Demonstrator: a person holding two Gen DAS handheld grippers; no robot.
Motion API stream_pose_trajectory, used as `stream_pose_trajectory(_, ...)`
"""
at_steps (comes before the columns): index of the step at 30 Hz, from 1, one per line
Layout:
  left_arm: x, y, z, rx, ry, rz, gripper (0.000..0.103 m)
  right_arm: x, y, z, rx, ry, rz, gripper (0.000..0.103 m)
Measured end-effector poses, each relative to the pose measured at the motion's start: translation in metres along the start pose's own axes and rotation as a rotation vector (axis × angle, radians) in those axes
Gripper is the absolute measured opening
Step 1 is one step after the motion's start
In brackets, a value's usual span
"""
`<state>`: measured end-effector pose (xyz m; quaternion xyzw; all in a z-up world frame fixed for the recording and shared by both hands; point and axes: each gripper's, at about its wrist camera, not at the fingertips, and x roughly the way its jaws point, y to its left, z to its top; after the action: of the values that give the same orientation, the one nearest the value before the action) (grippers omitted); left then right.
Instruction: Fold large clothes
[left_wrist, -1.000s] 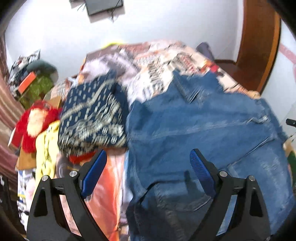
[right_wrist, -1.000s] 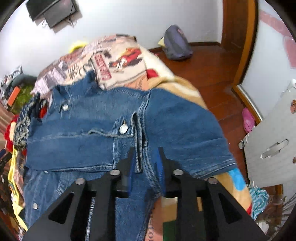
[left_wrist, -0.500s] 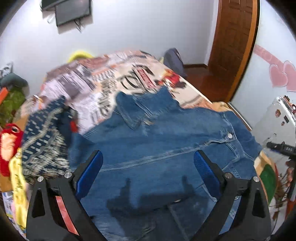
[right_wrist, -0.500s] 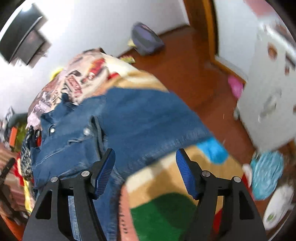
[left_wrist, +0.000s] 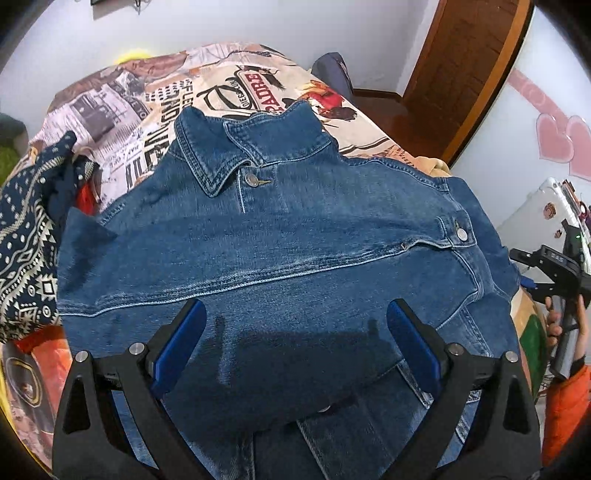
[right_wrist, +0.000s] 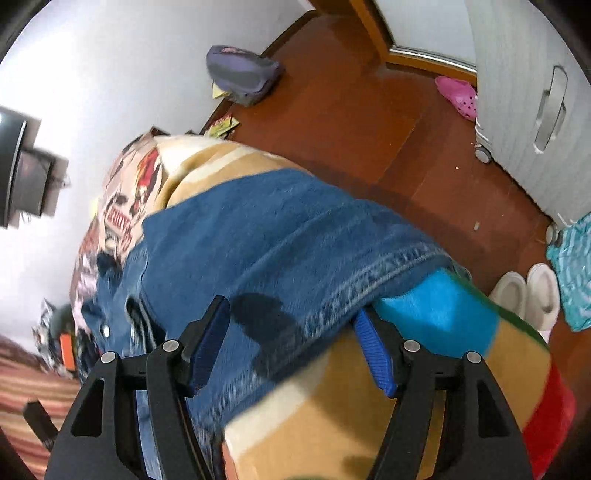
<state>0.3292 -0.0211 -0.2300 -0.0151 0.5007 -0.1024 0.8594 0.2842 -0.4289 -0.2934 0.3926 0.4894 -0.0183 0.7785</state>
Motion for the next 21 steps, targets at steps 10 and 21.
stream_pose_trajectory(10,-0.006,0.009,-0.002,-0.035,-0.012,0.000,0.099,-0.010,0.009,0.007,0.040,-0.099,-0.134,0.016)
stream_pose_trajectory(21,-0.050,0.025,-0.011,-0.054,-0.123,0.032,0.099,-0.090,0.125,-0.025,-0.295,-0.307,-0.033,0.009)
